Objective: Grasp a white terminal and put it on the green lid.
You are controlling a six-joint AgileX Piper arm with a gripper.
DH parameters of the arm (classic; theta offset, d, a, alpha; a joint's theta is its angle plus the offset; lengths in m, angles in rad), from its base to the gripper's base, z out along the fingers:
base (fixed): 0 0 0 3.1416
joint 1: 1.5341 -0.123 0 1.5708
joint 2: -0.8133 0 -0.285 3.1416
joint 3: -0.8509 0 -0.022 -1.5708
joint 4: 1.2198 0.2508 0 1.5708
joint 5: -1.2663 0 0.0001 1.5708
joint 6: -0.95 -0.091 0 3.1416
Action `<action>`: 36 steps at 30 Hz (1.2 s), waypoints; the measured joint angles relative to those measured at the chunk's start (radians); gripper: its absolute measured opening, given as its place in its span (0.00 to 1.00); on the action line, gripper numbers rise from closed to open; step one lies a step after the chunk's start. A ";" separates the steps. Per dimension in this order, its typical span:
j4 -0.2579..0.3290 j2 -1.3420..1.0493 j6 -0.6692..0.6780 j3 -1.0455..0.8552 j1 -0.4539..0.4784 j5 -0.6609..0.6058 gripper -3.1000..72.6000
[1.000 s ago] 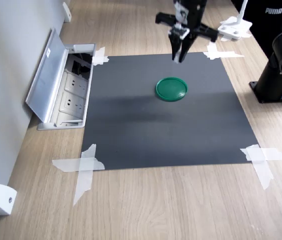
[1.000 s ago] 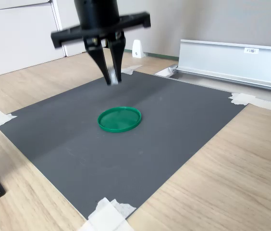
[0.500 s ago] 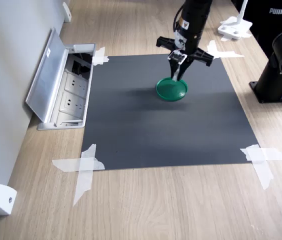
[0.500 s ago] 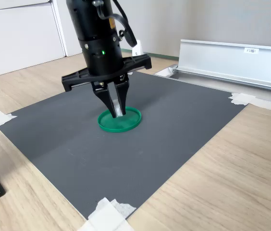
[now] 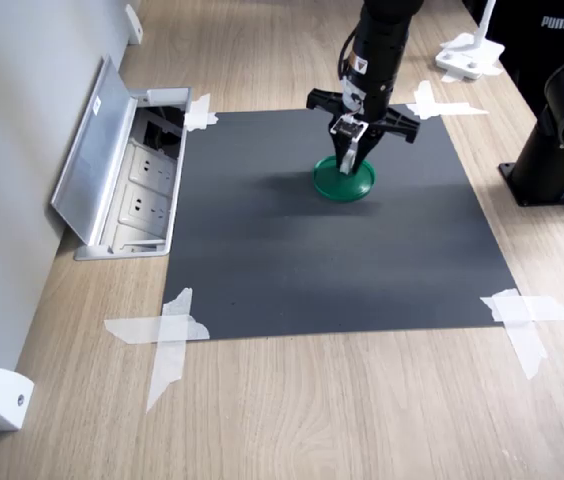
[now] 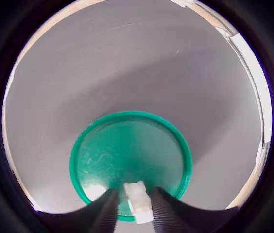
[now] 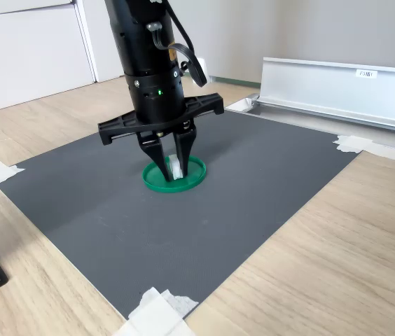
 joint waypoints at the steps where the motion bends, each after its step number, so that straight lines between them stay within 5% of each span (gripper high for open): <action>1: 0.005 0.000 0.000 0.000 0.000 0.005 0.53; 7: 0.062 -0.044 0.000 0.000 0.000 0.024 0.73; 17: 0.201 -0.351 -0.193 0.181 0.000 0.003 0.73; 21: 0.216 -0.454 -0.401 0.321 0.000 -0.019 0.60; 28: 0.218 -0.620 -0.798 0.399 0.000 -0.086 0.12; 36: 0.170 -0.896 -1.118 0.204 0.000 0.095 0.03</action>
